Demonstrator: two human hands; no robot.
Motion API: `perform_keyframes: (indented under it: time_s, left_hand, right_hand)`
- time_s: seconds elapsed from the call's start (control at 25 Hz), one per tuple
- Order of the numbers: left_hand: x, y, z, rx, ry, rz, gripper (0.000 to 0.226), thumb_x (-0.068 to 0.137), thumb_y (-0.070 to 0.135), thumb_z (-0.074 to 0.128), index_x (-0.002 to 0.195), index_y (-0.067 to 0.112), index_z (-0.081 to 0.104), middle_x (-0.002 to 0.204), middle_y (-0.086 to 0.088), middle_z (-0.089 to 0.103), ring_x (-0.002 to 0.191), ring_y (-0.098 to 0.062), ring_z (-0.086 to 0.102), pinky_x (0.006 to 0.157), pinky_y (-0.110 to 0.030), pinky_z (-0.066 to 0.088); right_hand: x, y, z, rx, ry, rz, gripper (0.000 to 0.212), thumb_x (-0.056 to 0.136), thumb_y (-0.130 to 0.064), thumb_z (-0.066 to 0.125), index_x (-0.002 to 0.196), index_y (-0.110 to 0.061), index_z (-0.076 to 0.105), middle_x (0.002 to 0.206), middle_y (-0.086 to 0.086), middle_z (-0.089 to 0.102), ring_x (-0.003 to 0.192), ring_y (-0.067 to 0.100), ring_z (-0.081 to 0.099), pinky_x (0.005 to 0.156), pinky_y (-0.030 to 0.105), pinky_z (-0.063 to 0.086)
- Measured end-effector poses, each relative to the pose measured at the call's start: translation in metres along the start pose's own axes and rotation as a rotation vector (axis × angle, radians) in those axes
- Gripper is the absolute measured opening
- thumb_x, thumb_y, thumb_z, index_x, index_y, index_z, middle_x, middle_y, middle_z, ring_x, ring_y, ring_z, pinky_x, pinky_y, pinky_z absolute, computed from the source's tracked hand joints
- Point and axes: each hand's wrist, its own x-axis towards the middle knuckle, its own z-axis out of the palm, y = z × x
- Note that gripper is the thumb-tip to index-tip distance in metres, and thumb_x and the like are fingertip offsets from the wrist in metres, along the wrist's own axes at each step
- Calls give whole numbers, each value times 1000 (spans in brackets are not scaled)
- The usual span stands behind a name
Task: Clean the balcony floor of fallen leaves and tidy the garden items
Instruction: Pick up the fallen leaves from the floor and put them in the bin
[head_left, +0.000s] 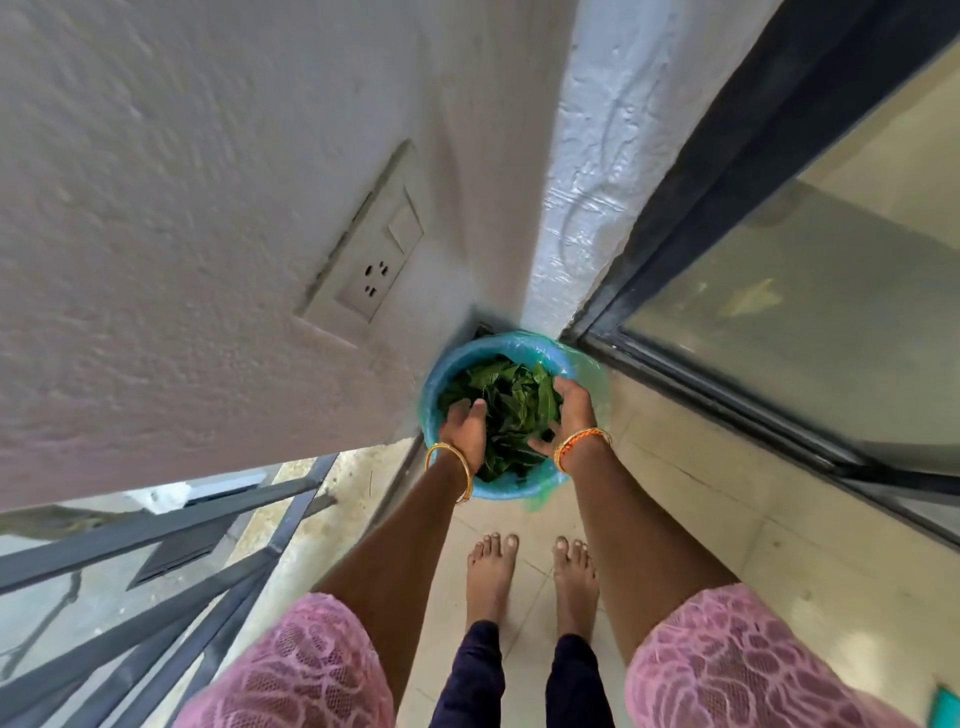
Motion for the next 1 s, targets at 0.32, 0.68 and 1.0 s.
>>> perform_keyframes:
  time_s: [0.32, 0.68, 1.0]
  left_hand:
    - [67, -36, 10, 1429, -347, 338, 75, 90, 32, 44, 153, 25, 4, 160, 0, -12, 147, -32, -2, 118, -49, 16]
    - [77, -46, 10, 1376, -336, 294, 67, 87, 28, 53, 145, 48, 25, 160, -7, 0, 142, -37, 21, 117, -36, 23]
    - [-85, 9, -6, 1302, -211, 421, 56, 93, 18, 47, 147, 20, 30, 147, -14, 33, 131, -35, 39, 108, -39, 35]
  right_hand:
    - [68, 74, 10, -1201, 39, -560, 59, 93, -11, 41, 149, -18, 24, 159, 9, -5, 146, 28, -2, 119, 40, 9]
    - [88, 63, 5, -1297, -30, -389, 60, 90, -26, 51, 146, -18, 31, 154, 13, 21, 141, 32, 21, 116, 39, 22]
    - [-68, 48, -50, -1096, 332, -634, 22, 90, -14, 45, 101, -5, 61, 106, 17, 60, 105, 34, 53, 81, 37, 46]
